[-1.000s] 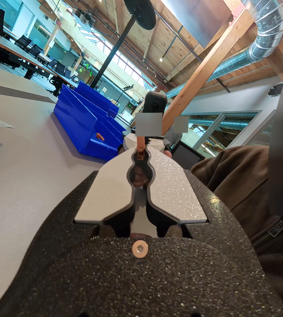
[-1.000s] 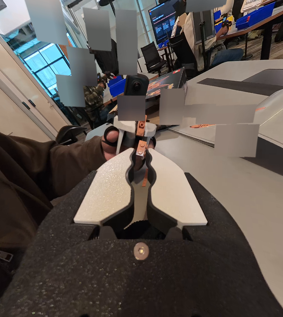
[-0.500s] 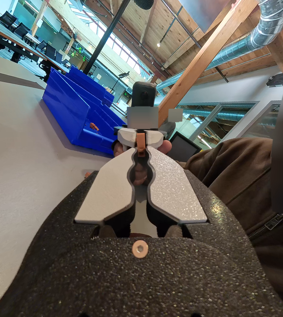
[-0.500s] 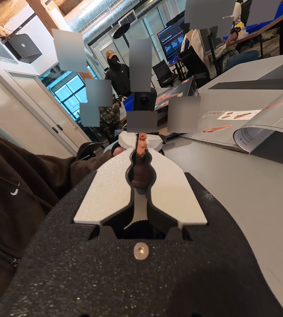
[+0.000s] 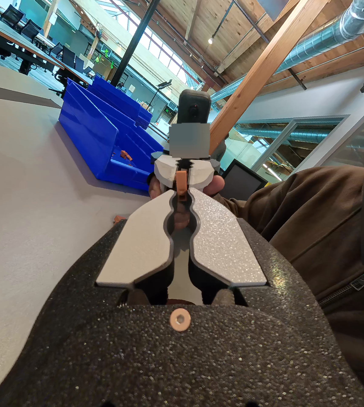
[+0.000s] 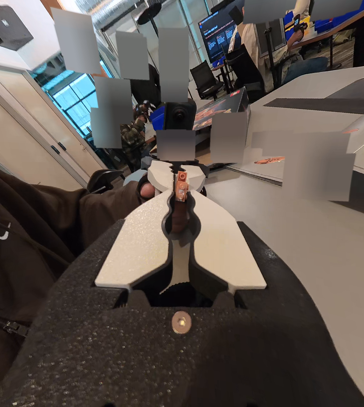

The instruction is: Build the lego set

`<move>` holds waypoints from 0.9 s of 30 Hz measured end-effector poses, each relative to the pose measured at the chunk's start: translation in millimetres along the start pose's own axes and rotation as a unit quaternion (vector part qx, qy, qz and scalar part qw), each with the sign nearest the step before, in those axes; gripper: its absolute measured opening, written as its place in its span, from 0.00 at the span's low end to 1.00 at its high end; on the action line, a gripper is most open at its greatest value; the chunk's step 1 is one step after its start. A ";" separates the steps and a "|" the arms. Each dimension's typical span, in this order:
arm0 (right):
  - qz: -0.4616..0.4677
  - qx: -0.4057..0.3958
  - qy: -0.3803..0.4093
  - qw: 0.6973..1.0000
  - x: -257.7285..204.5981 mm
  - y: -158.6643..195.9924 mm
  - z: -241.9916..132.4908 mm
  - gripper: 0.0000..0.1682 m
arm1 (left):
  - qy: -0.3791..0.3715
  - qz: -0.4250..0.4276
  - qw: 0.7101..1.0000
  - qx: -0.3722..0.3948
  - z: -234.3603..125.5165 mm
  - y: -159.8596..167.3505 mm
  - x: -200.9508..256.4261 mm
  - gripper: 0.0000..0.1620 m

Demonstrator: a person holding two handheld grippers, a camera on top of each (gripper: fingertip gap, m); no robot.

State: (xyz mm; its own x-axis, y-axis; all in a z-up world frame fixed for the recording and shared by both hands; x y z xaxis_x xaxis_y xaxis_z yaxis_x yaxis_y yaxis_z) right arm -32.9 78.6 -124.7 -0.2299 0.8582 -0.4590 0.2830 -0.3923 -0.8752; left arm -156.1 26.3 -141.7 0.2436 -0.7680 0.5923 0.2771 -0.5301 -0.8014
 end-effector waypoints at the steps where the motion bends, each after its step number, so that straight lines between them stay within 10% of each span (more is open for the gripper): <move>1: -0.001 -0.003 0.001 1.000 -0.4 -0.1 0.2 0.06 | -0.001 0.001 1.000 -0.001 0.2 0.1 0.1 0.05; 27: 0.037 -0.109 -0.017 0.993 1.7 10.0 -2.9 0.06 | -0.035 0.047 0.994 -0.088 5.2 9.9 1.5 0.05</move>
Point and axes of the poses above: each gripper's, where its closed fingertips meet, z out along the fingers, y out of its underside, x = y × z across the jaws, the point moved 7 cm from there along -z, back along the fingers, and after that the axes turned 7 degrees about -x, right-handed, at the moved point
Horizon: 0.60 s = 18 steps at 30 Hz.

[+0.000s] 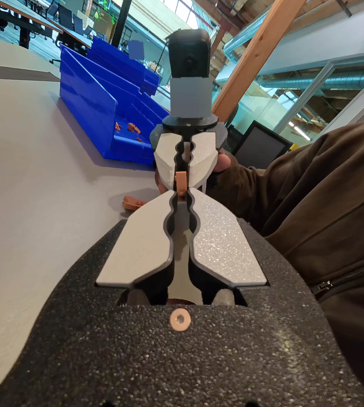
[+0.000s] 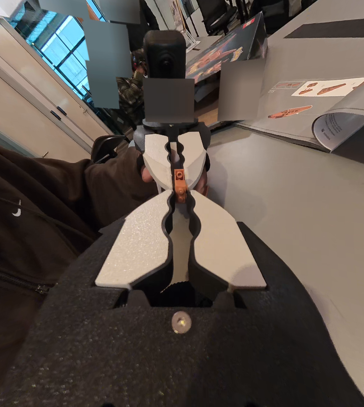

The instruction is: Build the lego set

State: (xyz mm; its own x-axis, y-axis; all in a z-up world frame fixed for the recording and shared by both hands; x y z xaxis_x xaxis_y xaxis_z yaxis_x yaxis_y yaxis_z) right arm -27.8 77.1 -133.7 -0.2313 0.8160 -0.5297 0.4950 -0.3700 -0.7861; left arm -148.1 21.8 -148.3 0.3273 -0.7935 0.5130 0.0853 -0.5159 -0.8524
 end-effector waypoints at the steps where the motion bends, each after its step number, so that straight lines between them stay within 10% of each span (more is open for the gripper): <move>1: -0.001 -0.006 -0.001 1.000 -0.4 0.9 -0.1 0.06 | -0.001 0.004 1.000 -0.007 0.4 0.6 0.3 0.05; 18: -0.042 -0.172 0.011 0.984 -3.9 28.3 7.3 0.05 | -0.012 0.052 0.983 -0.176 15.7 26.6 5.2 0.04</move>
Point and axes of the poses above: each gripper's, where its closed fingertips meet, z out along the fingers, y out of its underside, x = y × z across the jaws, the point moved 7 cm from there along -z, back along the fingers, and after that the axes turned 7 degrees about -x, right-handed, at the moved point
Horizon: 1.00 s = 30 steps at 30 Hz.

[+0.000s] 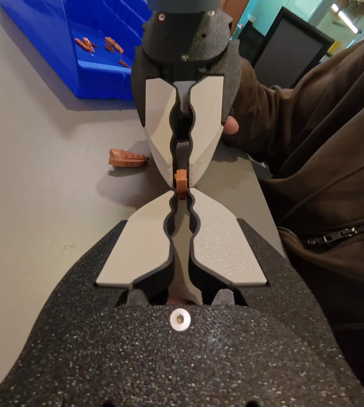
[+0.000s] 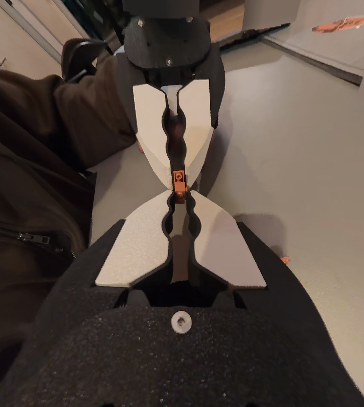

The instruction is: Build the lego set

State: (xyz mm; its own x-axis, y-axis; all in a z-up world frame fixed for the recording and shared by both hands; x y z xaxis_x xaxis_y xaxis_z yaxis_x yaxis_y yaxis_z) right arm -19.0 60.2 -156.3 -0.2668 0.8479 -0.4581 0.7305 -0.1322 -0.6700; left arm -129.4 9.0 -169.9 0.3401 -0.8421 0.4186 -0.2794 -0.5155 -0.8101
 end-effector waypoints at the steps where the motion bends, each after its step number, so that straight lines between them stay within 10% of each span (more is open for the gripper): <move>1: -0.002 -0.006 0.000 1.000 -0.5 0.6 0.8 0.05 | 0.001 0.002 1.000 -0.006 1.0 0.7 0.4 0.04; 30: 0.002 0.075 -0.028 0.997 3.4 -7.7 -9.2 0.13 | 0.017 -0.005 0.999 0.039 -0.4 -3.9 0.7 0.05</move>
Point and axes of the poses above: each gripper's, where its closed fingertips meet, z out along the fingers, y out of its underside, x = y × z across the jaws, the point moved 7 cm from there along -z, back along the fingers, and after that the axes turned 7 degrees about -x, right-handed, at the moved point
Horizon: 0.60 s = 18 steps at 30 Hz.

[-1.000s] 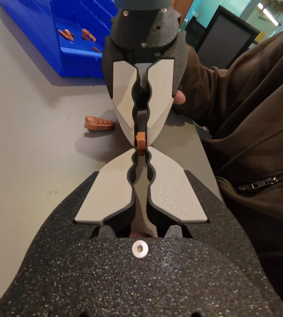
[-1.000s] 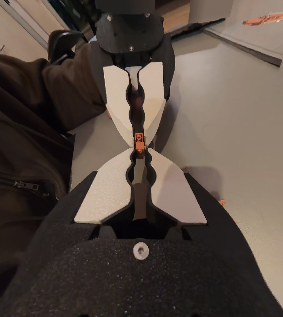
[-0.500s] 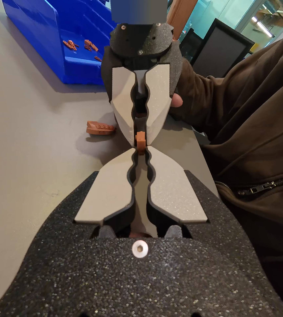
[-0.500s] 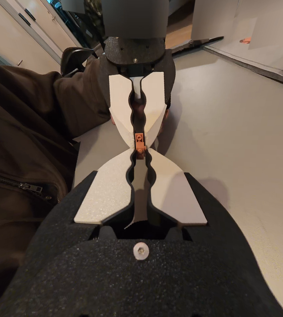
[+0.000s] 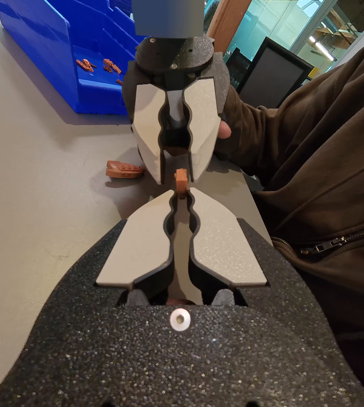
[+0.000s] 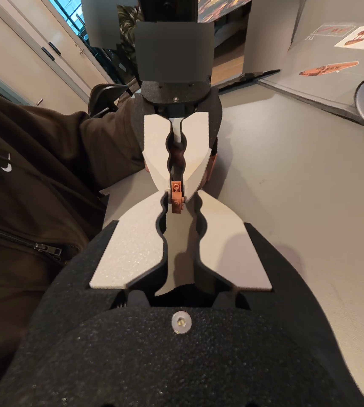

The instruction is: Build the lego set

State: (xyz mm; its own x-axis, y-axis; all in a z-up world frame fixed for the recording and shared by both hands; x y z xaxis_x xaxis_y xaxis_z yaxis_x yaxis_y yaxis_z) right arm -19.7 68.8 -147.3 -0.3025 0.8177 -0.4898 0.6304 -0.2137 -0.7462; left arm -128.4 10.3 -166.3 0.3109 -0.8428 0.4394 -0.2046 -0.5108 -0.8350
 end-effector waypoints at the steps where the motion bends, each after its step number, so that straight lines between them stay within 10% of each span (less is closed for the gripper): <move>1: 0.002 0.007 0.002 1.000 0.5 -1.3 -2.2 0.14 | -0.001 -0.001 1.000 0.003 -0.5 -0.4 -0.3 0.05; 18: 0.002 0.003 -0.013 1.000 -1.3 1.7 -0.8 0.06 | 0.000 0.001 1.000 0.008 -2.6 -1.3 -0.3 0.05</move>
State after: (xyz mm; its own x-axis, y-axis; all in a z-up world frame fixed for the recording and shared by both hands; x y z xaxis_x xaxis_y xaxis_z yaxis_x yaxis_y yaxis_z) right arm -17.7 67.8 -147.6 -0.3177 0.8026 -0.5048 0.6271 -0.2215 -0.7468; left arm -130.6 10.9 -164.5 0.3109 -0.8437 0.4377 -0.1906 -0.5065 -0.8409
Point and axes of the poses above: each gripper's, where its closed fingertips meet, z out along the fingers, y out of its underside, x = y × z across the jaws, the point moved 7 cm from there along -z, back along the fingers, and after that the axes turned 7 degrees about -x, right-handed, at the moved point
